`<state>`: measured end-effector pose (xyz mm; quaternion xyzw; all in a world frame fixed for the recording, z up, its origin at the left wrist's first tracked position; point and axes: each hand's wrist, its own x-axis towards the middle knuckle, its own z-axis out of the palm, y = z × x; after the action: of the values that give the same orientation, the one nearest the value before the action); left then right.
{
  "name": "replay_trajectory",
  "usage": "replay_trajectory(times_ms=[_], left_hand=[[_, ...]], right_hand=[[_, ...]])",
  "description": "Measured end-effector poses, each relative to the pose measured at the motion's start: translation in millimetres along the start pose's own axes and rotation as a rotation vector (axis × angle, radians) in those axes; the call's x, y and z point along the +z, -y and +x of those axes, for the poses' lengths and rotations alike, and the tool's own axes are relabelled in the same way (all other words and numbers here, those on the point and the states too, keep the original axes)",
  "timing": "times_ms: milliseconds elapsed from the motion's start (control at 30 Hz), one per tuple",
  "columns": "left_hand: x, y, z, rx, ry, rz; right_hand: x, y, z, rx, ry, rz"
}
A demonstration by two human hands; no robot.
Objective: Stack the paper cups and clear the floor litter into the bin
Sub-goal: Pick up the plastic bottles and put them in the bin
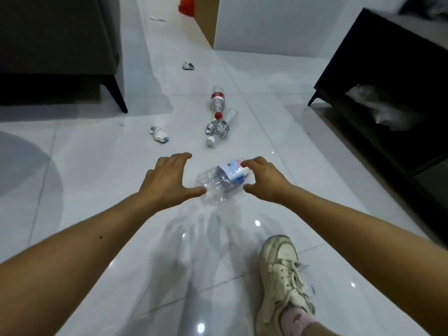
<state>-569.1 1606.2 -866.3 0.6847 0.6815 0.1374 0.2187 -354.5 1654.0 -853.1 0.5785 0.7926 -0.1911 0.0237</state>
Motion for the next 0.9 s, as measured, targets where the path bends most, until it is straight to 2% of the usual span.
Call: replay_trajectory(times_ms=[100,200,267,467,633,767,900], left_hand=[[26.6,0.2,45.6,-0.035,0.074,-0.002],[54.9,-0.2,87.8,-0.054,0.170,0.007],[76.2,-3.1,117.9,-0.054,0.213,0.035],[127.6,-3.1,180.3,-0.035,0.446,0.169],[136.8,20.5,214.6,-0.058,0.415,0.176],[134.7,31.5,237.2,-0.019,0.365,0.211],[134.1,34.5,241.8,0.008,0.371,0.219]], right_hand=[[-7.1,-22.8,66.6,-0.085,0.027,-0.051],[-6.8,-43.1,133.7,-0.093,-0.026,-0.082],[-2.2,-53.1,174.5,-0.125,0.002,-0.126],[7.7,-68.5,285.8,-0.395,0.051,-0.382],[40.4,-83.4,338.3,-0.464,0.034,-0.491],[62.8,-99.4,353.0,-0.425,0.082,-0.515],[66.4,-97.6,359.4,-0.474,-0.033,-0.561]])
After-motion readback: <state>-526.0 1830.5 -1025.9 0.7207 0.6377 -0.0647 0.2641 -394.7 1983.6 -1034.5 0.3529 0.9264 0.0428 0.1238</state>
